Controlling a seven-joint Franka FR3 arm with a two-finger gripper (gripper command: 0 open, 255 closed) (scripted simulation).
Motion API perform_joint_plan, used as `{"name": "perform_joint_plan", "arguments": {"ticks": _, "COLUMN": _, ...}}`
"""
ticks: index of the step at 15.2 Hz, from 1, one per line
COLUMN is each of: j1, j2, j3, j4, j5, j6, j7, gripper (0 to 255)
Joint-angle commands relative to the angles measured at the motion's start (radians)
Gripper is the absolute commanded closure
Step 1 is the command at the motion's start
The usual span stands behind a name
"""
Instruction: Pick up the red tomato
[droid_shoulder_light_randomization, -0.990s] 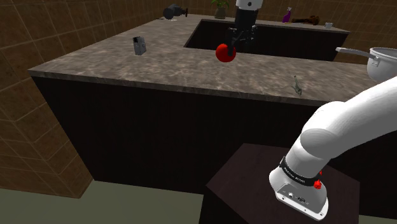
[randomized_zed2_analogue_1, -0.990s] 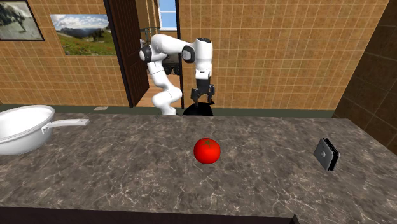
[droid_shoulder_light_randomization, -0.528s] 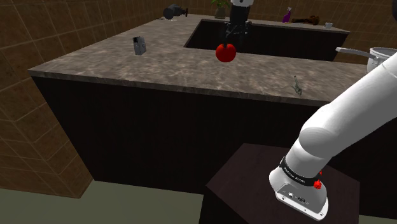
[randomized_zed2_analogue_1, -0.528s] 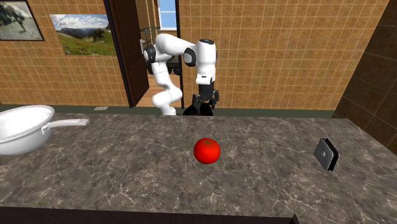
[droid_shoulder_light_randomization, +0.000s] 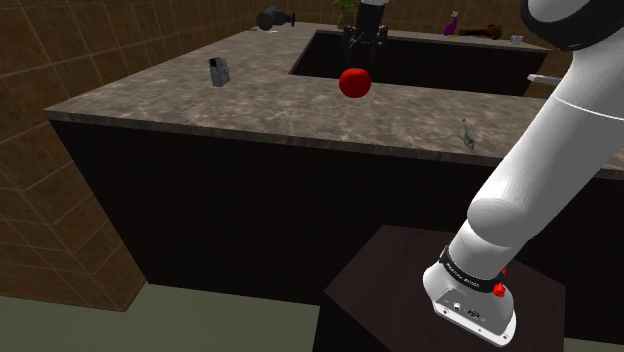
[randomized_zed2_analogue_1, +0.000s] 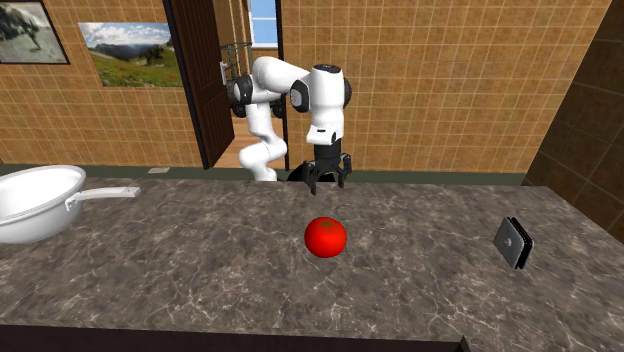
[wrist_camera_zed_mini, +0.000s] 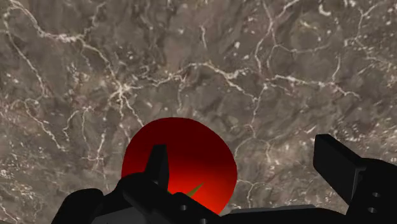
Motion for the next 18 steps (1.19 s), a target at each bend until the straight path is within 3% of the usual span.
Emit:
{"name": "perform_joint_plan", "arguments": {"ticks": 1, "j1": -0.019, "j2": 0.073, "j3": -0.020, "j4": 0.094, "j5": 0.019, "j6": -0.013, "j7": -0.016, "gripper": 0}}
{"name": "perform_joint_plan", "arguments": {"ticks": 6, "j1": -0.074, "j2": 0.271, "j3": -0.056, "j4": 0.361, "j5": 0.080, "j6": -0.068, "j7": -0.040, "gripper": 0}}
{"name": "perform_joint_plan", "arguments": {"ticks": 16, "j1": -0.068, "j2": 0.244, "j3": -0.054, "j4": 0.222, "j5": 0.073, "j6": 0.046, "j7": -0.035, "gripper": 0}}
{"name": "perform_joint_plan", "arguments": {"ticks": 17, "j1": -0.068, "j2": 0.245, "j3": -0.054, "j4": 0.222, "j5": 0.073, "j6": 0.047, "j7": -0.035, "gripper": 255}}
{"name": "perform_joint_plan", "arguments": {"ticks": 18, "j1": -0.068, "j2": 0.244, "j3": -0.054, "j4": 0.221, "j5": 0.073, "j6": 0.047, "j7": -0.035, "gripper": 255}}
